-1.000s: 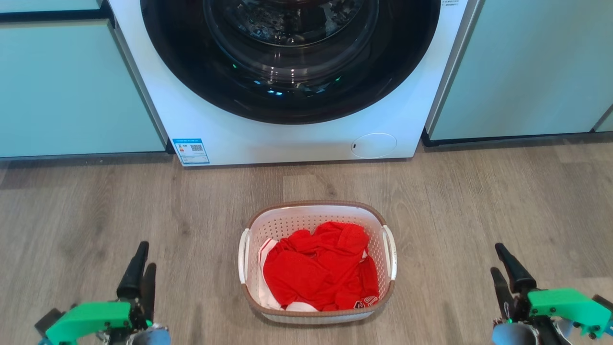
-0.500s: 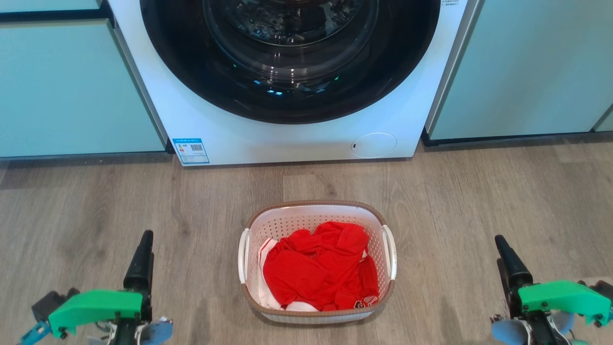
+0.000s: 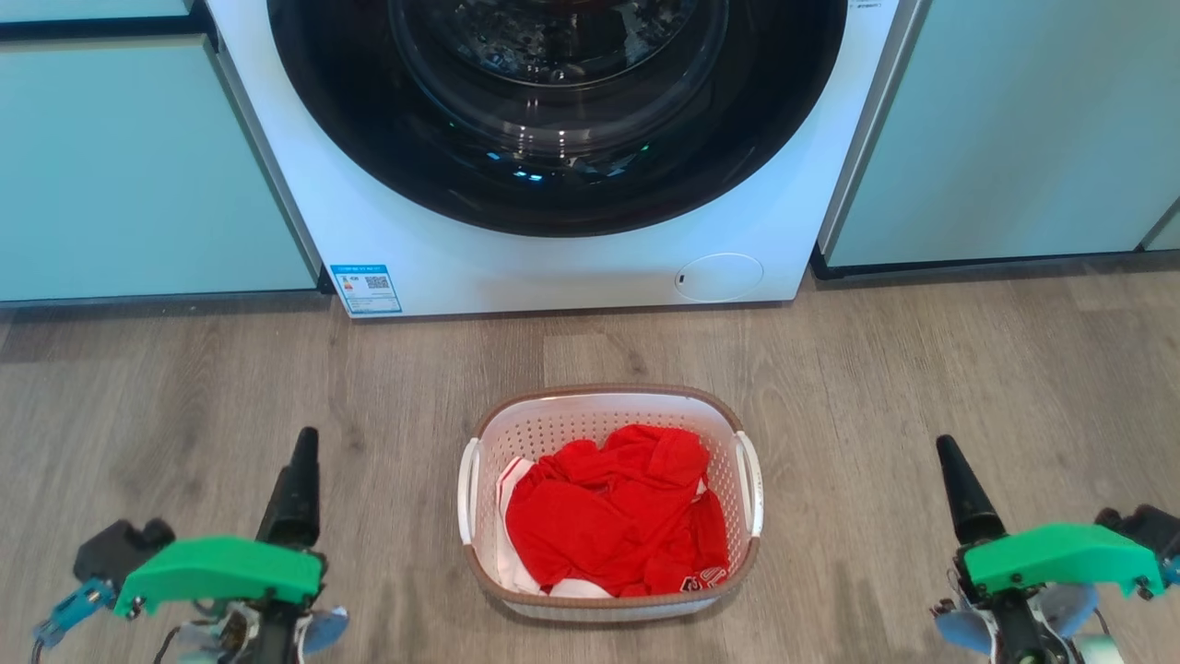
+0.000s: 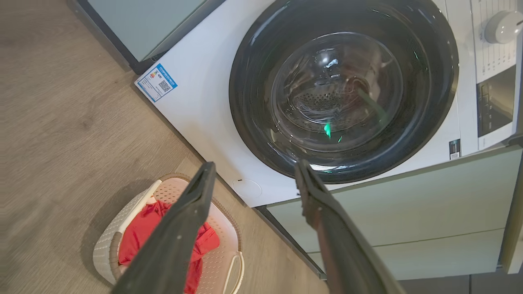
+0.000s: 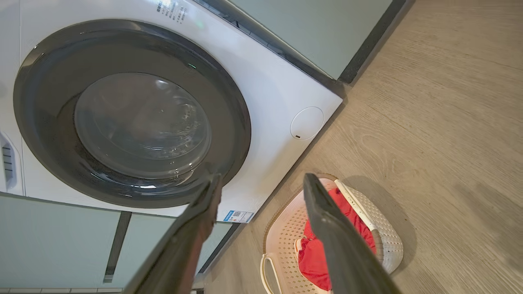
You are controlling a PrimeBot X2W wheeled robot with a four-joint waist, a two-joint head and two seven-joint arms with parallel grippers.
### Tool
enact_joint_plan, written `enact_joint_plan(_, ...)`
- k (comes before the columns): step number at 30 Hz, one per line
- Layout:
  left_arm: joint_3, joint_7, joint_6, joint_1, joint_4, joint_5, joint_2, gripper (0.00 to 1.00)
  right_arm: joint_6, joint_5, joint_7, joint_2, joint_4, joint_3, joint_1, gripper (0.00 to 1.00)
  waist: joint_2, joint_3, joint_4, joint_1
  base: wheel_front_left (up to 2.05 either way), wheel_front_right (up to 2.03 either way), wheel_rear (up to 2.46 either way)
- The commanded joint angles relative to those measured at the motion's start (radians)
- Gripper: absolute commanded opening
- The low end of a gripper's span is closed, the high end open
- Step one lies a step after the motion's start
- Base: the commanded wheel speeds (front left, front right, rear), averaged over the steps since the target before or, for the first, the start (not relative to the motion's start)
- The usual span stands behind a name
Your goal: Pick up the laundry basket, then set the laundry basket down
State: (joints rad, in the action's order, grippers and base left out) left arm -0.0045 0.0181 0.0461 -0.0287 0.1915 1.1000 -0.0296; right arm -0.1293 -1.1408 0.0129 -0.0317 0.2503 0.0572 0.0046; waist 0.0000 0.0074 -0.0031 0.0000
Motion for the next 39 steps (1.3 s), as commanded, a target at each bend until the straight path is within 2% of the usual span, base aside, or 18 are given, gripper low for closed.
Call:
enact_joint_plan(1, 0.0, 0.012, -0.008, 0.044, -0.048, -0.047, -0.013, 1.0, -0.001, 0.043, 0.02, -0.009, -0.044, -0.017, -0.046, 1.0, 0.0, 0.0, 0.0, 0.0, 0.0, 0.0, 0.0)
enact_joint_plan(14, -0.047, 0.05, -0.051, 0.025, -0.079, -0.273, -0.027, 1.0, -0.001, 0.236, 0.058, -0.01, -0.074, -0.059, -0.032, 1.0, 0.0, 0.0, -0.002, 0.0, 0.0, 0.0, 0.0)
enact_joint_plan(39, -0.146, 0.122, -0.154, -0.008, -0.121, -0.574, -0.08, 1.0, -0.001, 0.522, 0.128, -0.013, -0.093, -0.098, -0.01, 1.0, 0.0, -0.011, 0.0, 0.0, 0.0, 0.0, 0.0)
